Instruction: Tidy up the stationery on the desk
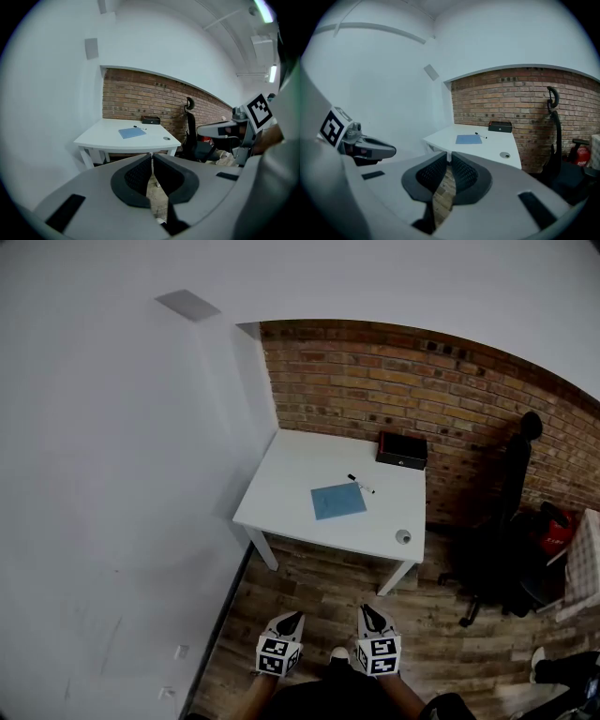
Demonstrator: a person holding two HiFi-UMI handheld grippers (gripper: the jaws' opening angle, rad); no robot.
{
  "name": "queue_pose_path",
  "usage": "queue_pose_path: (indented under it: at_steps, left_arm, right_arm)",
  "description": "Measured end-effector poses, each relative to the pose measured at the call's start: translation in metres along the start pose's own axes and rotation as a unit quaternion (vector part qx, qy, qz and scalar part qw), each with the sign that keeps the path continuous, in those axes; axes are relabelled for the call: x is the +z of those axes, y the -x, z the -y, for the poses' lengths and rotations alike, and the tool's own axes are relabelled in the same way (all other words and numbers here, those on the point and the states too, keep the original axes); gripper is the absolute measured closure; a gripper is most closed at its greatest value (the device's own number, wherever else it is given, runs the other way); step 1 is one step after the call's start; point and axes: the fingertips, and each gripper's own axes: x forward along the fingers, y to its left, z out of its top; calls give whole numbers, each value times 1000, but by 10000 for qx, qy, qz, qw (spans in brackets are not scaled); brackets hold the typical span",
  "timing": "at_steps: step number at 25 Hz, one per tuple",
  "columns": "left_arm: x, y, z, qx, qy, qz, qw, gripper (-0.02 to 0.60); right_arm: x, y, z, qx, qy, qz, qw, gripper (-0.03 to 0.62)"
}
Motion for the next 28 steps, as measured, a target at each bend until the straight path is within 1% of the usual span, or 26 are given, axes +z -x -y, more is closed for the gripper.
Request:
queue_pose_path:
  at_steps: [4, 11, 16, 20, 25, 28]
  left_arm:
    - [20, -30, -11, 89, 96, -21, 9999, 558]
    - [44, -75, -17, 184, 212, 44, 9996, 558]
    - [43, -86, -23, 284, 272, -59, 9992, 558]
    - [51, -92, -29, 328, 298, -24, 9990, 558]
    - [50, -99, -38, 352, 392, -69, 9986, 558]
    - [50, -111, -44, 295, 425, -97, 9986, 558]
  right_arm:
    - [12, -34, 19, 145, -1, -52, 9999, 568]
    - [25, -73, 54, 321, 83, -126, 9994, 568]
    - [29, -87, 67, 319, -11, -116, 9994, 568]
    - [35, -95, 80, 217, -112, -71, 9997, 568]
    - [35, -105, 81, 239, -109, -141, 9996, 568]
    - [37, -115, 83, 175, -89, -143, 9997, 568]
